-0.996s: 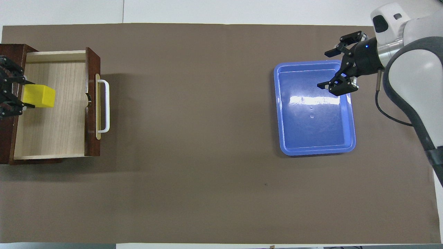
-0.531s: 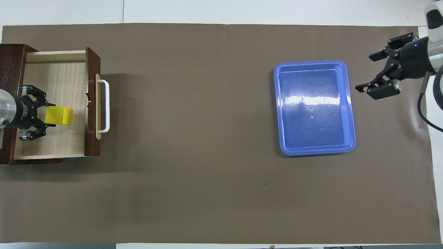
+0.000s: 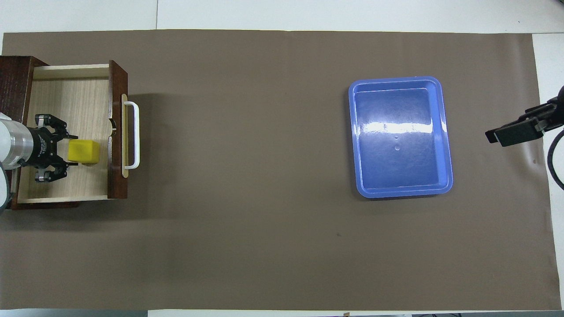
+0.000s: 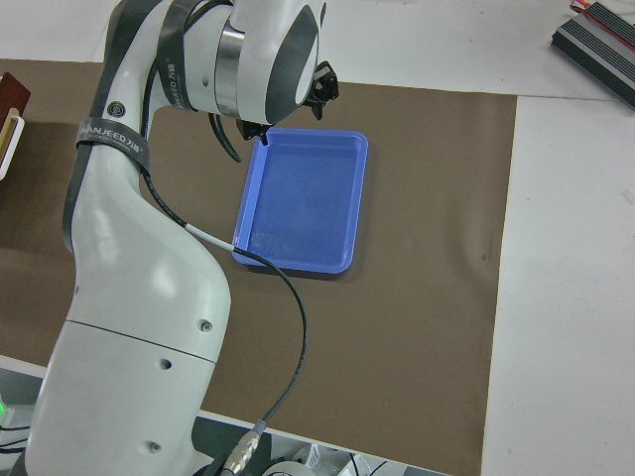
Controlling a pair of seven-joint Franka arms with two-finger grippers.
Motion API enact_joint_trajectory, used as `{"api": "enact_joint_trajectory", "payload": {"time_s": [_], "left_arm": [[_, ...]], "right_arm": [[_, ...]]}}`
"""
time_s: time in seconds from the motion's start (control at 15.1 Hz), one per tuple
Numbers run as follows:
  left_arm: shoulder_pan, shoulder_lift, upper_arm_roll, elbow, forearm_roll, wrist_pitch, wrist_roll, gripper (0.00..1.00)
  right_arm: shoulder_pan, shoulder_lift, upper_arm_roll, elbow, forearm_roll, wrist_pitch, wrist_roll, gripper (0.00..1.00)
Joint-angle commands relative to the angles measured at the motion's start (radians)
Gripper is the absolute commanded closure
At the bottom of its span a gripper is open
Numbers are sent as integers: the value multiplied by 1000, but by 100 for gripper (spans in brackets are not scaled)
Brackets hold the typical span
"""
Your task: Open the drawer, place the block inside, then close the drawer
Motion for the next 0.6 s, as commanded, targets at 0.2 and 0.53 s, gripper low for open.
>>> {"api": "enact_joint_trajectory", "payload": {"time_s": [0.2,0.53], "left_arm": [[-8,-5,-5,118,-25,-82,-12,0],[-126,58,-5,223,-47,-140,-141,0]], "right_arm": [[33,-53,11,-87,-129,-17,374,0],[22,-54,11,-137,-145,48,368,0]]}}
